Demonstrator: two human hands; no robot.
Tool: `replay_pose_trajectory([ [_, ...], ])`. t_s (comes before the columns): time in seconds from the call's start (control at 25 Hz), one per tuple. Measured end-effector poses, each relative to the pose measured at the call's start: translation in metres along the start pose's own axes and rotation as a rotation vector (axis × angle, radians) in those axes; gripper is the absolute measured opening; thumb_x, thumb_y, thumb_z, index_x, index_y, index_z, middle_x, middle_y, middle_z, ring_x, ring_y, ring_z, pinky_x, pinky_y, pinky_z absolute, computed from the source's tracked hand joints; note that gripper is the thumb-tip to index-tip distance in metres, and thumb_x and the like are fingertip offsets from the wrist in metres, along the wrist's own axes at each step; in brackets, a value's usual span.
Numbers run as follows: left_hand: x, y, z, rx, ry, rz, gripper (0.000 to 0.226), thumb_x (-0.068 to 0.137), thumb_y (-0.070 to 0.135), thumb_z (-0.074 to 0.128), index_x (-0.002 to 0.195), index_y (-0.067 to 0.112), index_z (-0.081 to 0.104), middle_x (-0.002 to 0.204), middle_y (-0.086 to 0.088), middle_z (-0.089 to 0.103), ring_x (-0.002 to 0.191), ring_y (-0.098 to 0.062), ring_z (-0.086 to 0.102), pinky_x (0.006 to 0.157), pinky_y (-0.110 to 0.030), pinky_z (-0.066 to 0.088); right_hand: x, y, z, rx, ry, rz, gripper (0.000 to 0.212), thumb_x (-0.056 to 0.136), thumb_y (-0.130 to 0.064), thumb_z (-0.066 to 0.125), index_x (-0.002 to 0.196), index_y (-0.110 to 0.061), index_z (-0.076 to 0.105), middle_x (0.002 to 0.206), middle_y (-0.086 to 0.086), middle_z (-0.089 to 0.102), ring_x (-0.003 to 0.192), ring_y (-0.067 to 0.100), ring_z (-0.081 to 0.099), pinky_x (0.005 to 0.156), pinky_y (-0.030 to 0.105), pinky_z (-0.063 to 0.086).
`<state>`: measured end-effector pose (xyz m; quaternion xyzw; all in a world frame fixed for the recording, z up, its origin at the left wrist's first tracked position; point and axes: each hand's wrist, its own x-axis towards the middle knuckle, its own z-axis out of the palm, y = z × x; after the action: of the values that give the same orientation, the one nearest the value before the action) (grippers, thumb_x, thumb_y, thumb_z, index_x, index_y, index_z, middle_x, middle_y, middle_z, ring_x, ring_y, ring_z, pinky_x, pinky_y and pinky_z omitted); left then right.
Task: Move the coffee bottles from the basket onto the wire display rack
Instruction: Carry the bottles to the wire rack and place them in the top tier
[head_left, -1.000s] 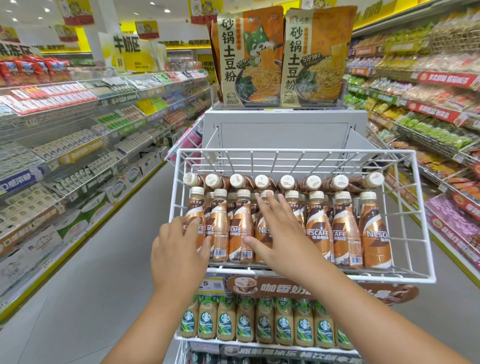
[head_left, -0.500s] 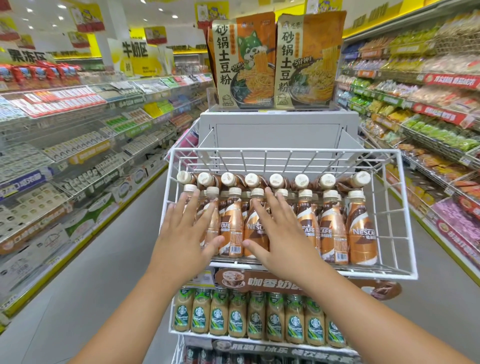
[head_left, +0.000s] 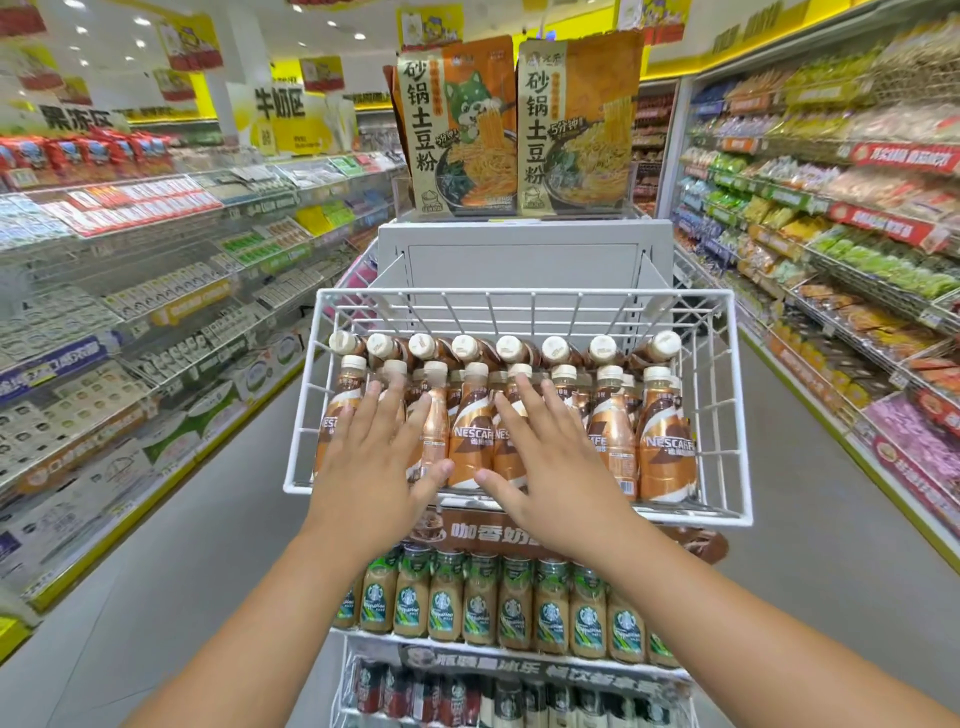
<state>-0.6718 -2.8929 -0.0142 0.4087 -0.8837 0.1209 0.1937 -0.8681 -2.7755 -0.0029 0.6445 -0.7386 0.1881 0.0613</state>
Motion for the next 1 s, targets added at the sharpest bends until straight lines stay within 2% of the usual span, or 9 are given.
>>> replay_pose_trajectory([
  [0.16, -0.023, 0.007, -0.018, -0.015, -0.008, -0.002, 0.079, 0.095, 0.074, 0.014, 0.162, 0.035, 0.003, 0.170, 0.001, -0.014, 0.157, -0.022, -0.010, 0.127, -0.048, 0.002, -0.029, -0.013, -0.020, -0.018, -0.001, 0.032, 0.083, 0.100, -0.070, 0.034, 0.164, -0.031, -0.001, 0.170, -0.006, -0.021, 0.156, 0.019, -0.025, 0.129, 0.049, -0.002],
  [0.36, -0.069, 0.000, -0.050, -0.032, 0.018, 0.044, 0.080, 0.094, 0.074, 0.015, 0.162, 0.036, -0.003, 0.171, -0.001, -0.008, 0.157, -0.022, -0.011, 0.127, -0.047, 0.000, -0.080, -0.051, -0.039, -0.056, 0.021, 0.097, 0.084, 0.100, -0.070, 0.032, 0.164, -0.032, -0.005, 0.169, -0.007, -0.025, 0.156, 0.021, -0.025, 0.127, 0.043, -0.007],
  [0.64, -0.159, -0.011, -0.104, -0.088, -0.038, 0.114, 0.079, 0.096, 0.073, 0.018, 0.162, 0.034, 0.000, 0.171, -0.006, -0.010, 0.157, -0.025, -0.012, 0.127, -0.048, -0.001, -0.186, -0.134, -0.060, -0.128, 0.019, 0.228, 0.082, 0.100, -0.070, 0.029, 0.164, -0.031, -0.004, 0.170, -0.006, -0.022, 0.155, 0.018, -0.026, 0.129, 0.047, -0.002],
  [0.84, -0.210, 0.025, -0.137, -0.164, -0.072, 0.199, 0.079, 0.097, 0.072, 0.021, 0.162, 0.034, -0.001, 0.168, -0.004, -0.020, 0.155, -0.025, -0.019, 0.127, -0.049, -0.005, -0.272, -0.162, -0.086, -0.145, 0.018, 0.354, 0.082, 0.101, -0.069, 0.029, 0.165, -0.029, -0.003, 0.172, -0.004, -0.017, 0.157, 0.019, -0.021, 0.130, 0.047, 0.003],
  [1.0, -0.238, 0.087, -0.155, -0.206, -0.060, 0.330, 0.079, 0.097, 0.071, 0.019, 0.162, 0.033, -0.006, 0.167, -0.006, -0.024, 0.154, -0.027, -0.023, 0.126, -0.049, -0.007, -0.353, -0.152, -0.113, -0.202, 0.048, 0.502, 0.081, 0.102, -0.067, 0.029, 0.165, -0.028, -0.005, 0.172, -0.003, -0.017, 0.157, 0.020, -0.020, 0.130, 0.044, 0.001],
])
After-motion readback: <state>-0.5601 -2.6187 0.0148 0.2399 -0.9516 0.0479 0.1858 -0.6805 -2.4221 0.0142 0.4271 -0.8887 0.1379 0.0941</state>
